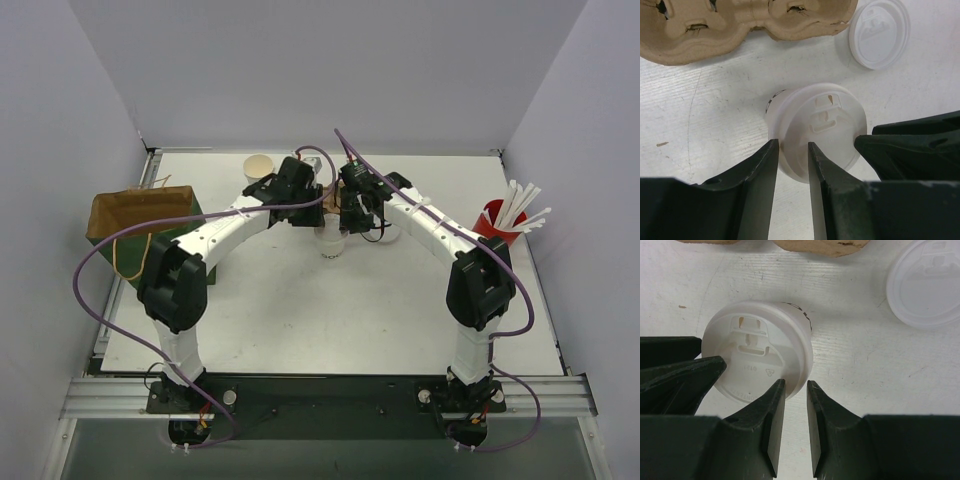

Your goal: Pack the takeout coffee

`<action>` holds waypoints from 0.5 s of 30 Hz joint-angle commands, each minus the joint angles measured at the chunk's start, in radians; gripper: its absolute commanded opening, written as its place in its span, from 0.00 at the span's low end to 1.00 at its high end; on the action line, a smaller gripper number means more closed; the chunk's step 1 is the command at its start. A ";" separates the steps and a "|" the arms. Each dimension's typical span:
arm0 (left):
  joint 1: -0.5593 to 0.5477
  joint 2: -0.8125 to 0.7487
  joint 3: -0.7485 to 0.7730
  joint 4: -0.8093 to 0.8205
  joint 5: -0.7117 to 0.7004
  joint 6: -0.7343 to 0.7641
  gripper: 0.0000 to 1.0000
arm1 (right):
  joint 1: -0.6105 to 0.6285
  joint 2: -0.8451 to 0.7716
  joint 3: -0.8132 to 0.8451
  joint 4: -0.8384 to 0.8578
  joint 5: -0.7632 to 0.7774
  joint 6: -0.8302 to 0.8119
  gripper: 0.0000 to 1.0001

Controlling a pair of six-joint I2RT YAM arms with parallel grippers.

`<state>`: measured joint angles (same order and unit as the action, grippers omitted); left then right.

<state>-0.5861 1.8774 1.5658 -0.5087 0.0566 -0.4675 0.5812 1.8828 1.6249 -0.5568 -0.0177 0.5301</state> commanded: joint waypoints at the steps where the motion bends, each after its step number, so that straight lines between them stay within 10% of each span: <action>1: 0.002 -0.092 0.053 -0.039 0.038 -0.002 0.40 | -0.006 0.001 0.021 -0.025 0.013 0.005 0.20; 15: 0.000 -0.124 -0.015 -0.011 0.051 -0.056 0.35 | -0.007 0.010 0.030 -0.025 0.007 0.007 0.20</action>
<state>-0.5861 1.7672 1.5677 -0.5472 0.0986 -0.5056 0.5812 1.8832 1.6249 -0.5571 -0.0177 0.5301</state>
